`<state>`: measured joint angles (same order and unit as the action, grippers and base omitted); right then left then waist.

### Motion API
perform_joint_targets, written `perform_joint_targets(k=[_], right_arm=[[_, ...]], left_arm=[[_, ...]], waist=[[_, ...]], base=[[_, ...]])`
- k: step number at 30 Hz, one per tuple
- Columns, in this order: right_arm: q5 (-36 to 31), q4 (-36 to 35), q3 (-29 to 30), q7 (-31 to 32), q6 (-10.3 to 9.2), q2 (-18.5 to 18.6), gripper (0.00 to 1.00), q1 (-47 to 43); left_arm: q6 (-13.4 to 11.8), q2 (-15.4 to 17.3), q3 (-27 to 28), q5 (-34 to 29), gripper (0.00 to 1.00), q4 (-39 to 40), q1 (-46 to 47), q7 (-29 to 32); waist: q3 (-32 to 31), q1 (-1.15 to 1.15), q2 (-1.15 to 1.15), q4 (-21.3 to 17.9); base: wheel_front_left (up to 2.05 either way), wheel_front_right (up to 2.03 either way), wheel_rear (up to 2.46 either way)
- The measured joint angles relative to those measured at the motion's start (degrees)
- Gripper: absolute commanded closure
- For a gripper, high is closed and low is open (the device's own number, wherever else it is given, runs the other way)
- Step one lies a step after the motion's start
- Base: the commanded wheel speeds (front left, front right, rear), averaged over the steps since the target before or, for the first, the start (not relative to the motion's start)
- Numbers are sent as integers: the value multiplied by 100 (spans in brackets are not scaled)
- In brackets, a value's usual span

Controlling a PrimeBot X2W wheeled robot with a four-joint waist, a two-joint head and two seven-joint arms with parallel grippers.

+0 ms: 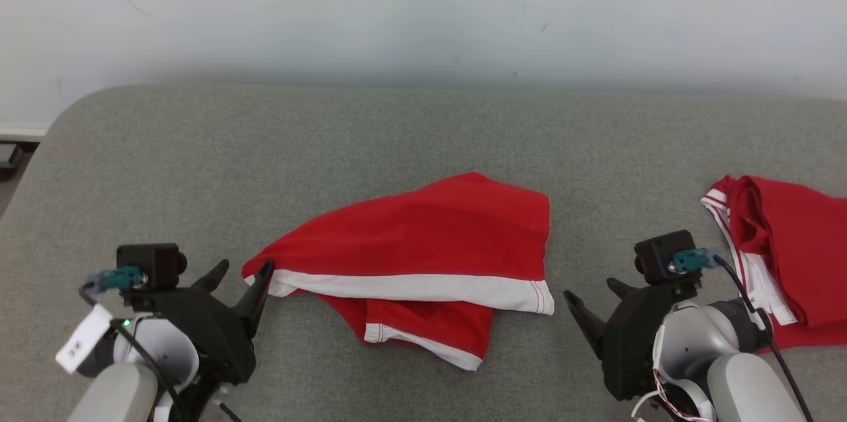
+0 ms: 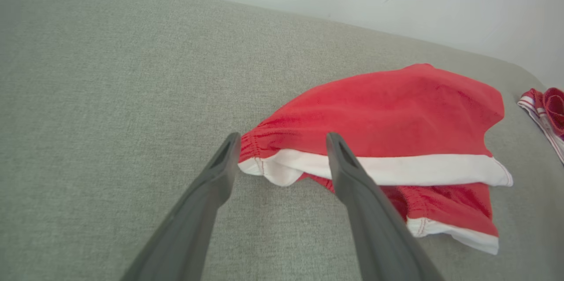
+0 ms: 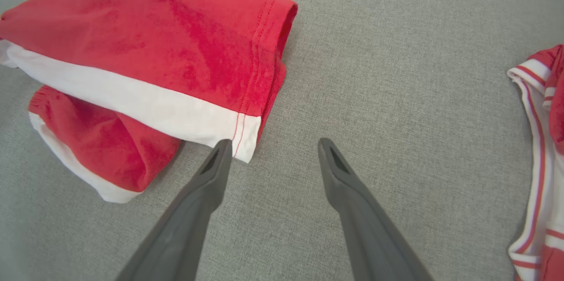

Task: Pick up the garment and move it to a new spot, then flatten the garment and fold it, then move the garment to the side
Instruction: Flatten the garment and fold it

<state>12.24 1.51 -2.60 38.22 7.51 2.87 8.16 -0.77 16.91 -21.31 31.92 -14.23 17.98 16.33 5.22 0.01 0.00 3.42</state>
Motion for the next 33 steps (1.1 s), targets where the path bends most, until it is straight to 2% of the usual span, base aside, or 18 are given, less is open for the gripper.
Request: perform_joint_targets(k=[4,9,14,24,33], right_arm=[[118,38,-197,254,0,-2,0,136],[146,81,-445,247,0,-2,0,297],[188,92,-561,162,0,-2,0,300],[96,168,-415,51,0,-2,0,269],[127,521,-326,8,0,-1,0,558]], left_arm=[[-41,19,3,90,0,-219,280,359],[-71,35,-20,123,0,-347,493,611],[22,-16,-125,212,0,-344,493,769],[86,16,-174,290,0,-140,303,700],[330,10,-304,289,0,-320,548,633]], waist=[[171,0,0,-2],[391,0,0,21],[590,0,0,77],[764,0,1,235],[919,-1,0,312]], base=[[0,0,0],[0,0,0],[0,0,0],[0,0,0],[0,0,0]])
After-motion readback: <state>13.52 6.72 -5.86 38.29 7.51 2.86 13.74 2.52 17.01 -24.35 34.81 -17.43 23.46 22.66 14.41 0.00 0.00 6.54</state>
